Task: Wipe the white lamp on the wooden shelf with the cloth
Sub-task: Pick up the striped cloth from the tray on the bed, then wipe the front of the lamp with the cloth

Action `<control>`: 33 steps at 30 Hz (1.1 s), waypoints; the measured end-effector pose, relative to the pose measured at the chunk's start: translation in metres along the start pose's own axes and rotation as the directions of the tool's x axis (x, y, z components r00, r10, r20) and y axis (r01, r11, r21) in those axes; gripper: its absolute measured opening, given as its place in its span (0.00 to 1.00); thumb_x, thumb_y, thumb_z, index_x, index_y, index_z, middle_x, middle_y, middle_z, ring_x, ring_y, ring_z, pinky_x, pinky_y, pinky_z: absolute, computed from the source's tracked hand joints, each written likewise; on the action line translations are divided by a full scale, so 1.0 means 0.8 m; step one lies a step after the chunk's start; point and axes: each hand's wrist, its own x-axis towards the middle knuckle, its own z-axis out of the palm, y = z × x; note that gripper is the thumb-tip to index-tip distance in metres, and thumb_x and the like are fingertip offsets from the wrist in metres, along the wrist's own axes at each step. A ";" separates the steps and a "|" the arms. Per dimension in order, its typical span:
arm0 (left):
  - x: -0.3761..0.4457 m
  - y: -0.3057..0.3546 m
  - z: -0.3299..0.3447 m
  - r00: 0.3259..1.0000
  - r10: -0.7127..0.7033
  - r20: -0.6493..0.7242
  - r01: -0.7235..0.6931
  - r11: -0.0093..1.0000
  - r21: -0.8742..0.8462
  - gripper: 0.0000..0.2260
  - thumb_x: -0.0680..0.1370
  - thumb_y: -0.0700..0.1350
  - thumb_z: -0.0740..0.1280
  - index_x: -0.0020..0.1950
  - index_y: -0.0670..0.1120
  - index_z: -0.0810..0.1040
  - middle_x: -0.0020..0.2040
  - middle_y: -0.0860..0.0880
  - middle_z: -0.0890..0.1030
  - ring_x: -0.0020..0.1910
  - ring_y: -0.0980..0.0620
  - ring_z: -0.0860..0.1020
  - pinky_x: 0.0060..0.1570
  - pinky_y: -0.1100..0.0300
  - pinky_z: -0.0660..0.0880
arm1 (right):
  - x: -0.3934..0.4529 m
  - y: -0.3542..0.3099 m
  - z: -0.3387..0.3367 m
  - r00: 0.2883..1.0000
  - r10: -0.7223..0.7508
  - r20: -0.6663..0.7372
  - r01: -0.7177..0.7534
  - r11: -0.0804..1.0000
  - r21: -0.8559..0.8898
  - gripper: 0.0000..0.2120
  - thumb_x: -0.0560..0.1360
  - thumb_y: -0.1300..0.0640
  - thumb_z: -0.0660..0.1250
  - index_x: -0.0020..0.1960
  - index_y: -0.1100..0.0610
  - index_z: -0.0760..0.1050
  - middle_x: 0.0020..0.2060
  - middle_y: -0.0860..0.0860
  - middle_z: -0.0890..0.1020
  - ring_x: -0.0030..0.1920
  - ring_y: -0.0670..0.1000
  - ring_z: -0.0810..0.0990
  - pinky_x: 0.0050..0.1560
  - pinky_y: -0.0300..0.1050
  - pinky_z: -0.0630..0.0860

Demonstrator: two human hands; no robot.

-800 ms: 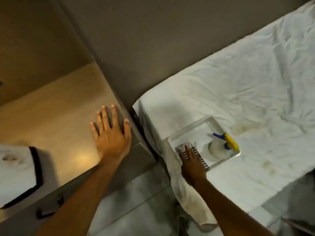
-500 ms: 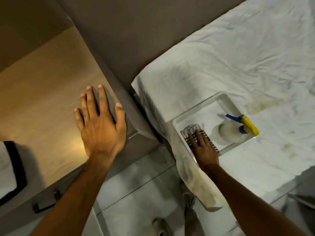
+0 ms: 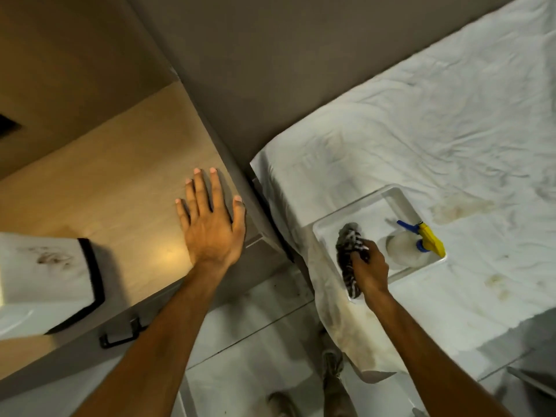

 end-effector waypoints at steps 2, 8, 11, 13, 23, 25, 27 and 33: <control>-0.007 0.004 -0.024 0.993 -0.005 0.119 0.009 0.999 -0.033 0.31 0.85 0.61 0.45 0.84 0.50 0.40 0.85 0.44 0.42 0.84 0.43 0.41 0.82 0.37 0.45 | -0.054 -0.041 -0.020 0.975 0.184 0.123 -0.217 0.903 0.371 0.14 0.78 0.55 0.64 0.62 0.53 0.79 0.57 0.58 0.85 0.55 0.57 0.84 0.62 0.57 0.79; -0.089 -0.016 -0.150 0.988 0.108 -0.107 -0.130 0.963 -0.235 0.32 0.84 0.61 0.50 0.84 0.49 0.46 0.86 0.46 0.49 0.85 0.47 0.45 0.83 0.43 0.46 | -0.205 -0.198 -0.009 0.606 -0.049 0.794 -0.428 0.821 0.377 0.10 0.80 0.57 0.65 0.54 0.61 0.83 0.51 0.59 0.87 0.51 0.58 0.86 0.56 0.54 0.81; -0.113 -0.069 -0.211 0.939 0.104 -0.327 -0.182 0.958 -0.220 0.30 0.84 0.54 0.55 0.84 0.47 0.52 0.84 0.46 0.57 0.85 0.48 0.49 0.83 0.45 0.50 | -0.262 -0.237 0.010 0.858 -0.190 0.476 0.041 0.951 0.307 0.14 0.79 0.58 0.68 0.63 0.50 0.79 0.53 0.50 0.88 0.54 0.55 0.86 0.50 0.49 0.84; -0.120 -0.122 -0.245 0.899 0.019 -0.437 -0.130 0.966 -0.224 0.29 0.83 0.50 0.58 0.83 0.45 0.57 0.83 0.45 0.60 0.84 0.47 0.53 0.83 0.44 0.53 | -0.314 -0.279 0.052 0.770 -0.331 0.546 0.235 0.942 0.240 0.14 0.79 0.57 0.69 0.64 0.49 0.78 0.53 0.49 0.87 0.54 0.53 0.86 0.48 0.46 0.85; -0.114 -0.365 -0.227 0.960 -0.234 -0.154 0.176 0.932 -0.318 0.27 0.86 0.54 0.47 0.84 0.45 0.50 0.85 0.46 0.54 0.84 0.46 0.50 0.83 0.45 0.47 | -0.463 -0.362 0.286 0.412 -0.768 0.489 0.905 0.407 -0.124 0.18 0.80 0.57 0.66 0.69 0.50 0.75 0.50 0.47 0.85 0.48 0.47 0.84 0.49 0.44 0.84; -0.109 -0.379 -0.212 0.976 -0.199 -0.084 0.164 0.934 -0.318 0.27 0.87 0.53 0.47 0.84 0.46 0.48 0.85 0.47 0.51 0.85 0.47 0.48 0.84 0.47 0.43 | -0.470 -0.354 0.316 0.292 -0.788 0.542 0.956 0.228 -0.184 0.19 0.79 0.56 0.66 0.70 0.46 0.73 0.52 0.49 0.86 0.47 0.49 0.84 0.44 0.42 0.81; -0.106 -0.387 -0.203 0.983 -0.166 -0.082 0.130 0.934 -0.333 0.26 0.86 0.51 0.49 0.84 0.47 0.49 0.85 0.49 0.52 0.85 0.48 0.49 0.82 0.49 0.41 | -0.473 -0.336 0.340 0.244 -0.719 0.651 0.967 0.127 -0.222 0.21 0.80 0.56 0.65 0.73 0.46 0.71 0.60 0.50 0.84 0.55 0.51 0.84 0.51 0.42 0.81; -0.102 -0.391 -0.184 0.982 -0.117 -0.146 0.041 0.896 -0.442 0.31 0.84 0.52 0.57 0.84 0.46 0.49 0.85 0.48 0.51 0.84 0.48 0.47 0.82 0.50 0.40 | -0.483 -0.280 0.352 0.194 -0.664 0.722 0.963 -0.011 -0.269 0.27 0.79 0.63 0.67 0.76 0.57 0.66 0.75 0.52 0.70 0.76 0.51 0.68 0.76 0.49 0.68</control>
